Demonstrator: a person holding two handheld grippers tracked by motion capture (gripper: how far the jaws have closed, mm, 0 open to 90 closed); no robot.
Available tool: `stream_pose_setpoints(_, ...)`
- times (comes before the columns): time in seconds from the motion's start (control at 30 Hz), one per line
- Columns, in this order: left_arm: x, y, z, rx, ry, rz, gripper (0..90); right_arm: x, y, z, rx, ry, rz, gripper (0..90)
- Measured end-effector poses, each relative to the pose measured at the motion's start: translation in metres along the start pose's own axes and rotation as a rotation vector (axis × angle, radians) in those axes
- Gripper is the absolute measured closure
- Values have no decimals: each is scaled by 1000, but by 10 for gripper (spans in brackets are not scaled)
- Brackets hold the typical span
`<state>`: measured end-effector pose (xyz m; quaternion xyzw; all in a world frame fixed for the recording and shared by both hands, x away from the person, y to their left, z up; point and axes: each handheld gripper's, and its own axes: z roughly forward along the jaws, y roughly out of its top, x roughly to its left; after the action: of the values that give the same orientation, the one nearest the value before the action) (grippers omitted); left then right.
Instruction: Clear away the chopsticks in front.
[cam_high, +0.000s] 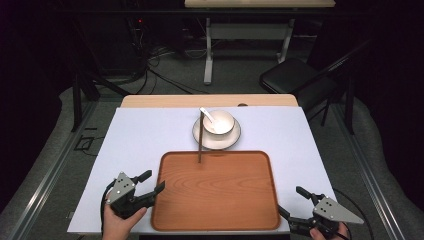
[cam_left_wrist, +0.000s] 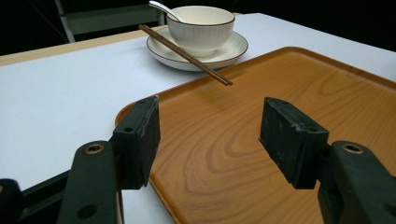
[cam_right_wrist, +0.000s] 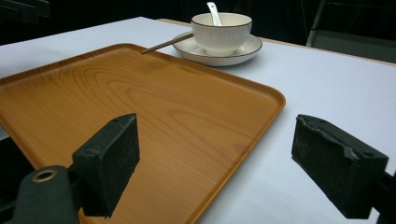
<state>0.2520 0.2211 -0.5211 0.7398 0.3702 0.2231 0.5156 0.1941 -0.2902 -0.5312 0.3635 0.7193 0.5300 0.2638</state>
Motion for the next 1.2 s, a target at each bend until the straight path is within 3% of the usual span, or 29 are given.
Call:
stream_pose_setpoints(0.47,1,-1,1,3,7,-5,383,1,0,0,2,2,2,147)
stream_pose_setpoints(0.57,5,0,3,-1,-8,-43,381,0,0,1,6,1,10,147)
stream_pose_setpoints(0.63,9,1,6,12,6,-75,381,0,0,1,7,-1,16,147)
stream_pose_setpoints(0.73,12,3,9,38,20,-86,381,-1,0,1,5,-4,18,147)
stream_pose_setpoints(0.8,17,9,14,79,14,-117,381,-1,0,1,3,-5,18,147)
stream_pose_setpoints(0.93,20,22,21,109,12,-96,381,-1,0,1,1,-2,17,147)
stream_pose_setpoints(1.07,22,35,27,110,6,-107,381,0,0,2,3,3,15,147)
stream_pose_setpoints(1.1,24,45,32,105,-3,-131,381,0,1,2,5,3,17,147)
stream_pose_setpoints(1.2,27,52,38,104,-4,-146,381,0,1,3,2,1,25,147)
